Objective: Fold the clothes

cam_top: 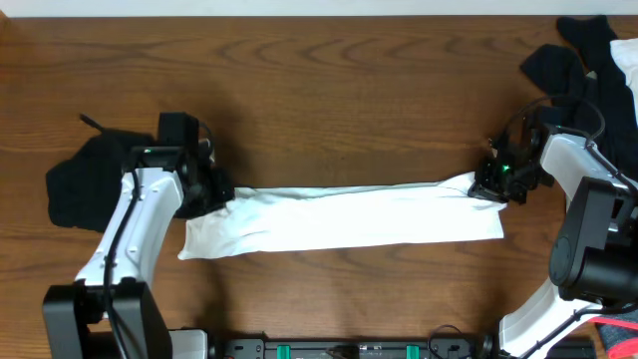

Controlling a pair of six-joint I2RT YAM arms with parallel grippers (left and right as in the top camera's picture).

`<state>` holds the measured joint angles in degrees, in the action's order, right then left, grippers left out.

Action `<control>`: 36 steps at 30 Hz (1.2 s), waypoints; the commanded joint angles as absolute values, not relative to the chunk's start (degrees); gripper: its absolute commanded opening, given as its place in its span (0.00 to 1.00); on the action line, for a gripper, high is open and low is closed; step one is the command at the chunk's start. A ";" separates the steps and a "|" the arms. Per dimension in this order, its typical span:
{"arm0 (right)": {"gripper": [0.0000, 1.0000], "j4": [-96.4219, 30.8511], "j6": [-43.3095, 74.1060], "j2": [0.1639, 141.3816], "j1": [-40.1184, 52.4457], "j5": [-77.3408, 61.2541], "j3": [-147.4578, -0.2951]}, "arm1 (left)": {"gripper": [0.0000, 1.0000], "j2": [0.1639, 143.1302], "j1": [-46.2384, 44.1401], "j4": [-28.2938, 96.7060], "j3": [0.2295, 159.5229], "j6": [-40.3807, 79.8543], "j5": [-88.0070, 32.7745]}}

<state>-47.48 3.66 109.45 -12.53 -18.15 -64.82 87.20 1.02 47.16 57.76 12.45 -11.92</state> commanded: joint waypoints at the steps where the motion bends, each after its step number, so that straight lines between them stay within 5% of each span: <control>1: 0.11 -47.81 4.23 112.31 -12.36 -10.92 -63.20 | 0.06 87.68 1.21 46.98 58.19 12.80 -8.01; 5: 0.10 -47.86 4.21 112.31 -12.36 -10.92 -63.20 | 0.13 88.66 1.21 47.27 58.19 12.75 -5.67; 9: 0.11 -48.03 4.23 112.31 -12.36 -10.94 -63.18 | 0.39 88.73 1.23 48.10 58.08 12.78 -3.29; 11: 0.11 -48.05 4.23 112.31 -12.36 -10.94 -63.20 | 0.40 88.73 1.23 48.80 58.11 12.80 -2.72; 14: 0.11 -48.03 4.23 112.31 -12.36 -10.92 -63.20 | 0.39 88.20 1.21 49.74 58.19 12.82 -3.99; 20: 0.11 -47.92 4.23 112.31 -12.36 -10.92 -63.18 | 0.19 84.86 1.21 49.36 58.52 7.88 -19.81; 24: 0.11 -47.77 4.23 112.31 -12.36 -10.92 -63.18 | 0.19 84.23 1.23 48.21 58.52 -0.43 -35.48; 36: 0.11 -48.05 4.21 112.31 -12.36 -10.92 -63.18 | 0.19 94.24 1.74 45.50 56.42 -3.57 -39.03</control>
<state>-47.55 3.66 109.45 -12.53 -18.17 -64.82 91.22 1.08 45.52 57.28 -1.39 -36.82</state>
